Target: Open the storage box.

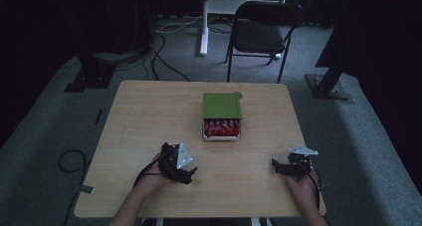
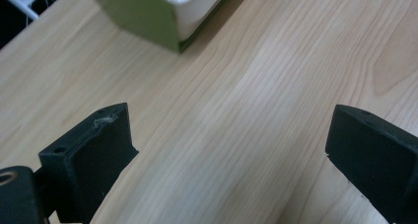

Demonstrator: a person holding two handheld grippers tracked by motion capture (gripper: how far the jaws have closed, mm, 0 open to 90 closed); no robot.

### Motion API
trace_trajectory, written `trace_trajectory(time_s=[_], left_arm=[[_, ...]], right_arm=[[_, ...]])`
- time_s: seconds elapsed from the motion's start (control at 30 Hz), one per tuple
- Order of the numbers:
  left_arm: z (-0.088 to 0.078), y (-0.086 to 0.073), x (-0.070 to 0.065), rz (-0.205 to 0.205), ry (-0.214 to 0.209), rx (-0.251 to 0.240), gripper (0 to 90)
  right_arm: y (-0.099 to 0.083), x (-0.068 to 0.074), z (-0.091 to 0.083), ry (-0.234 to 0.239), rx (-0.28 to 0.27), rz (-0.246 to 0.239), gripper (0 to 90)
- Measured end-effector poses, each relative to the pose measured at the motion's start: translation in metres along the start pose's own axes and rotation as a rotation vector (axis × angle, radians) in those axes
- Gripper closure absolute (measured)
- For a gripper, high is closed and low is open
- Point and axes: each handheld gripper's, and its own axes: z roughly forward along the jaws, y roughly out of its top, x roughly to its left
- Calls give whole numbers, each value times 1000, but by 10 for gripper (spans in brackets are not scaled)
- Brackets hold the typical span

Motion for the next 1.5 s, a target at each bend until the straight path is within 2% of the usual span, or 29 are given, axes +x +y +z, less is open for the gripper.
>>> trace_trajectory(time_s=[0.03, 0.07, 0.17, 0.27, 0.43, 0.47, 0.53, 0.6, 0.67, 0.77, 0.93, 0.97, 1.03, 1.1, 1.23, 1.3, 1.33, 1.37, 1.43, 1.5], left_arm=[[3, 7, -4, 30, -3, 1, 48], [3, 7, -4, 30, -3, 1, 48], [8, 18, -10, 81, 0, -1, 48], [11, 23, -13, 102, -3, -1, 48], [18, 35, -19, 177, 10, 4, 48], [18, 35, -19, 177, 10, 4, 48], [22, 41, -23, 215, 24, 3, 48], [24, 43, -24, 224, 25, 4, 48], [28, 48, -27, 261, 33, 5, 48], [31, 52, -28, 276, 30, 6, 48], [38, 59, -35, 348, 55, 22, 48], [42, 62, -38, 378, 69, 25, 48], [43, 63, -40, 392, 73, 29, 48], [47, 68, -43, 437, 90, 41, 48], [51, 73, -44, 450, 102, 41, 48], [54, 74, -45, 482, 115, 53, 59], [54, 74, -45, 482, 115, 53, 60], [55, 75, -45, 505, 118, 71, 60], [59, 77, -45, 527, 124, 93, 59], [62, 77, -45, 530, 129, 93, 60]], right_arm=[[0, 0, 0, 0, 0, 0, 103], [0, 0, 0, 0, 0, 1, 103], [0, 0, 0, 0, 0, 0, 103], [0, 0, 0, 0, 0, 0, 103], [0, 0, 0, 0, 0, 0, 103], [0, 0, 0, 0, 0, 0, 103], [0, 0, 0, 0, 0, 0, 103], [0, 0, 0, 0, 0, 0, 103], [0, 0, 0, 0, 0, 1, 103], [0, 0, 0, 0, 0, 0, 103], [0, 0, 0, 0, 0, 0, 103], [0, 0, 0, 0, 0, 0, 103], [0, 0, 0, 0, 0, 0, 103], [0, 0, 0, 0, 0, 0, 103], [0, 0, 0, 0, 0, 0, 103], [0, 0, 0, 0, 0, 0, 103], [0, 0, 0, 0, 0, 0, 103], [0, 0, 0, 0, 0, 0, 103], [0, 0, 0, 0, 0, 0, 103], [0, 0, 0, 0, 0, 0, 103]])
